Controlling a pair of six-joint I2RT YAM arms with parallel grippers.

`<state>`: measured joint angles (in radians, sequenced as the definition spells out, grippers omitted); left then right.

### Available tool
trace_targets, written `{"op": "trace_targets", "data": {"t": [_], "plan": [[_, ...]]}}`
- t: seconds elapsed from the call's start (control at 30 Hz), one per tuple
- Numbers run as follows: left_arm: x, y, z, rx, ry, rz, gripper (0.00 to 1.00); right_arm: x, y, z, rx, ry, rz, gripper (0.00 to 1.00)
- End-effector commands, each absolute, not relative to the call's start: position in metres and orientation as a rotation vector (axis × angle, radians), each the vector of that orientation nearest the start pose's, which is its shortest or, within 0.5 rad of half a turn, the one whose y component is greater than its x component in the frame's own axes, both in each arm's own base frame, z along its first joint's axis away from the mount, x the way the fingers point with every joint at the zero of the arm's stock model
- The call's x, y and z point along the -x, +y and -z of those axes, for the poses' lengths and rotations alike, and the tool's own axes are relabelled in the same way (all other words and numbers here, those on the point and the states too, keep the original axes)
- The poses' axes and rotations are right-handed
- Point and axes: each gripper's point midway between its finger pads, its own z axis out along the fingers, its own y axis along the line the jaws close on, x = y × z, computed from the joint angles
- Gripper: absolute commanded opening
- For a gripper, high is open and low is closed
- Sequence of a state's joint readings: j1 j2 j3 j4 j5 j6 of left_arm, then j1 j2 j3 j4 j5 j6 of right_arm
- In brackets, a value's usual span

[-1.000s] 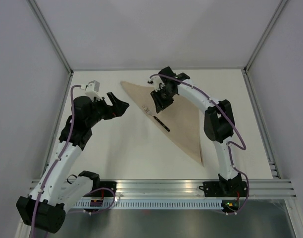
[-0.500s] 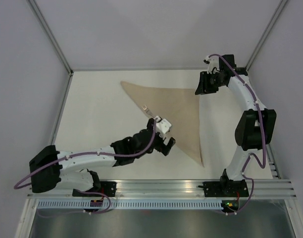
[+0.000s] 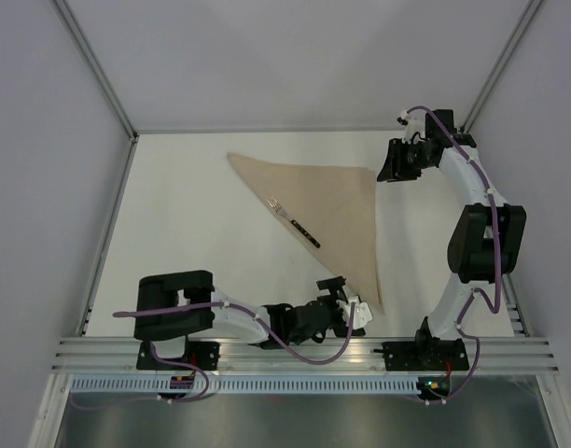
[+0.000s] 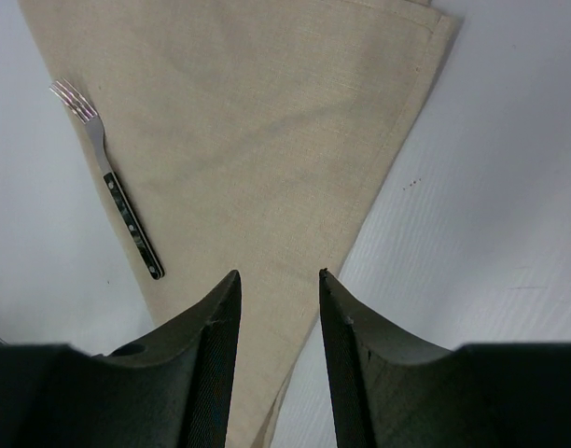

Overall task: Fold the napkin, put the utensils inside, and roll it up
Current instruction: Fold the napkin

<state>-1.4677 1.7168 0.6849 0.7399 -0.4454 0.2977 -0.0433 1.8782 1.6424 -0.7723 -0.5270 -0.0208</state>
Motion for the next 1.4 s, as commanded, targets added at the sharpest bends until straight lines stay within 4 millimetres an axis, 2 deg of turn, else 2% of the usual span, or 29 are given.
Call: {"op": "trace_targets", "data": {"t": [0.0,0.07,0.1,0.17,0.2,0.27,0.67,1.07,1.2,1.27,1.37], "plan": [[-0.124,-0.46,-0.118,-1.17,1.25,0.482,1.0,-0.441,0.073,-0.173,0.174,2.433,-0.663,0.45],[-0.119,-0.469,-0.116,-1.187,1.231,0.494,1.0,-0.441,0.072,-0.173,0.173,2.43,-0.661,0.45],[-0.113,-0.473,-0.105,-1.222,1.227,0.484,0.99,-0.441,0.072,-0.173,0.171,2.429,-0.66,0.45],[-0.11,-0.482,-0.103,-1.242,1.205,0.467,0.99,-0.441,0.071,-0.173,0.17,2.427,-0.659,0.44],[-0.107,-0.485,-0.094,-1.265,1.205,0.463,0.98,-0.441,0.072,-0.172,0.171,2.43,-0.66,0.44],[-0.106,-0.492,-0.093,-1.269,1.2,0.465,0.97,-0.441,0.071,-0.171,0.168,2.433,-0.661,0.44],[-0.11,-0.509,-0.061,-1.311,1.217,0.405,0.87,-0.439,0.072,-0.17,0.169,2.433,-0.667,0.43],[-0.116,-0.512,-0.048,-1.306,1.205,0.33,0.66,-0.44,0.072,-0.169,0.17,2.432,-0.671,0.41],[-0.117,-0.514,-0.048,-1.304,1.205,0.324,0.53,-0.439,0.072,-0.168,0.17,2.434,-0.671,0.4],[-0.117,-0.514,-0.047,-1.304,1.204,0.322,0.51,-0.439,0.071,-0.167,0.168,2.435,-0.671,0.4],[-0.117,-0.514,-0.049,-1.3,1.204,0.322,0.43,-0.439,0.072,-0.166,0.169,2.438,-0.672,0.39]]}}
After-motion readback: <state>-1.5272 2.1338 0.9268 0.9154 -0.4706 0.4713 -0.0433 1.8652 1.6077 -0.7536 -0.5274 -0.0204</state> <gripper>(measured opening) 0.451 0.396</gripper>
